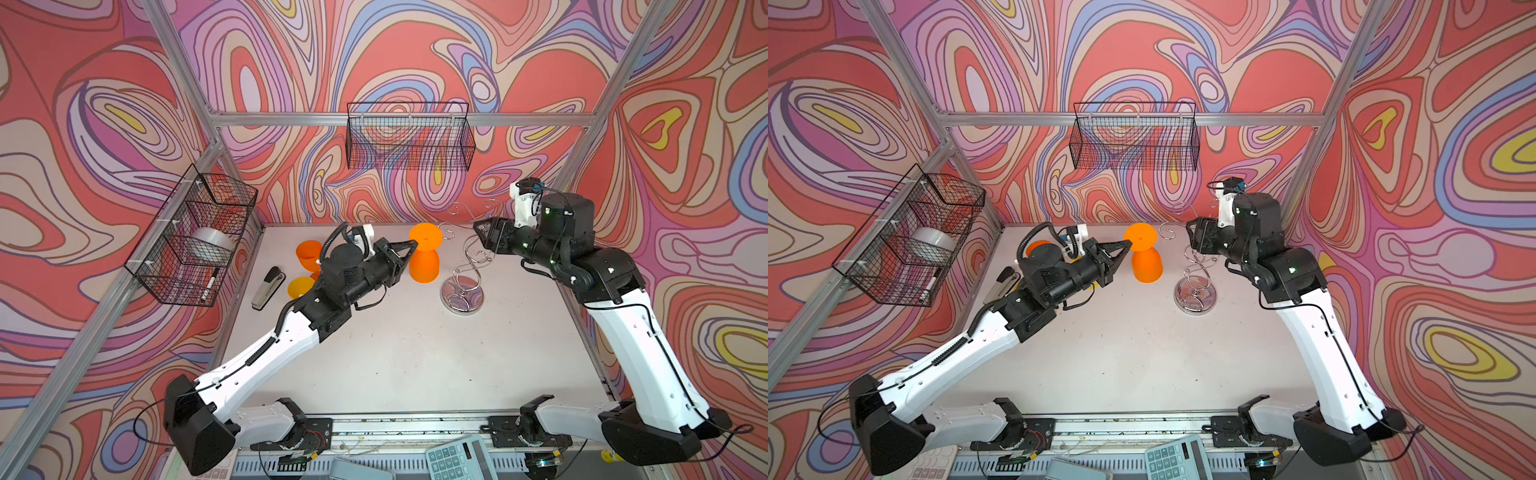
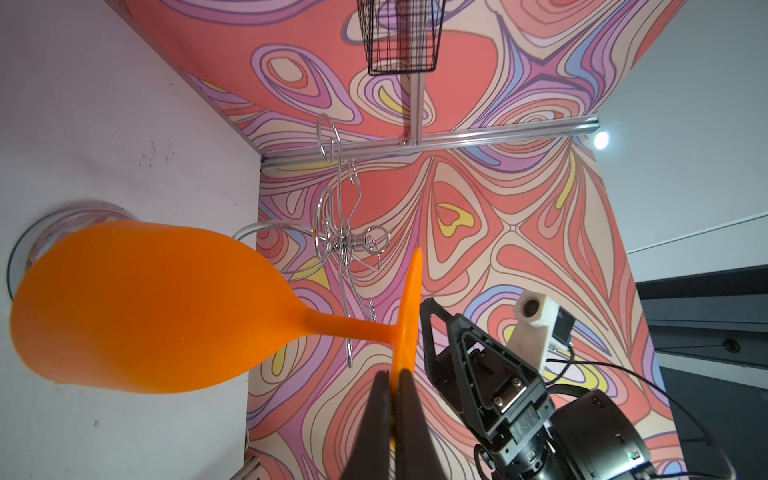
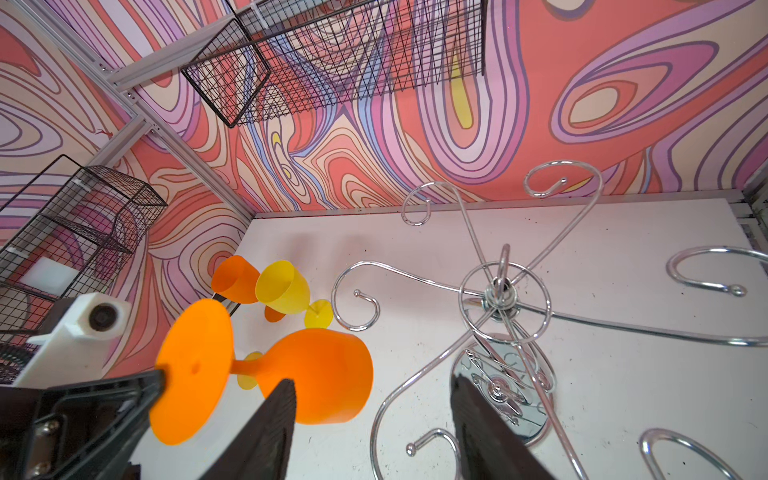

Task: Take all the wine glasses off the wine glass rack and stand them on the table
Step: 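Lift the orange glass with the left gripper while the right arm swings inward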

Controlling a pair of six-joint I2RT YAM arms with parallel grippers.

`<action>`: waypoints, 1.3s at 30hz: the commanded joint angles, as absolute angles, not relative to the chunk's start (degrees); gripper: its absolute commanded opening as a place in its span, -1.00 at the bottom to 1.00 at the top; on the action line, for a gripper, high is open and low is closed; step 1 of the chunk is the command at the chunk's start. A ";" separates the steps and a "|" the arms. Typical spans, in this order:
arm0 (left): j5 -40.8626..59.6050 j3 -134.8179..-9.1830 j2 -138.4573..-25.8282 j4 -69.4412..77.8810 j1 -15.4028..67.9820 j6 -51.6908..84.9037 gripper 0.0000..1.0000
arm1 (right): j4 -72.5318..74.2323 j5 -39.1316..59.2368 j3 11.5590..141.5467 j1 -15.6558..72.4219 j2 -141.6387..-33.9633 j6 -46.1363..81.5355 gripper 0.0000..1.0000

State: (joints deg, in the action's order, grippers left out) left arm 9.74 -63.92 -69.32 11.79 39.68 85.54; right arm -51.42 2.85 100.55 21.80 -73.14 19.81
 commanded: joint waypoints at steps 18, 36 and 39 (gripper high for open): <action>16.53 -52.08 -60.98 28.56 12.62 107.95 -1.00 | -37.60 2.27 99.08 40.95 -78.59 27.66 0.28; 19.33 -49.07 -56.01 29.16 3.96 115.47 -1.00 | 12.82 -6.28 59.89 56.68 -74.23 34.31 0.40; 19.93 -49.00 -55.77 28.24 3.96 115.66 -1.00 | 20.41 -4.49 54.94 56.69 -73.37 32.79 0.42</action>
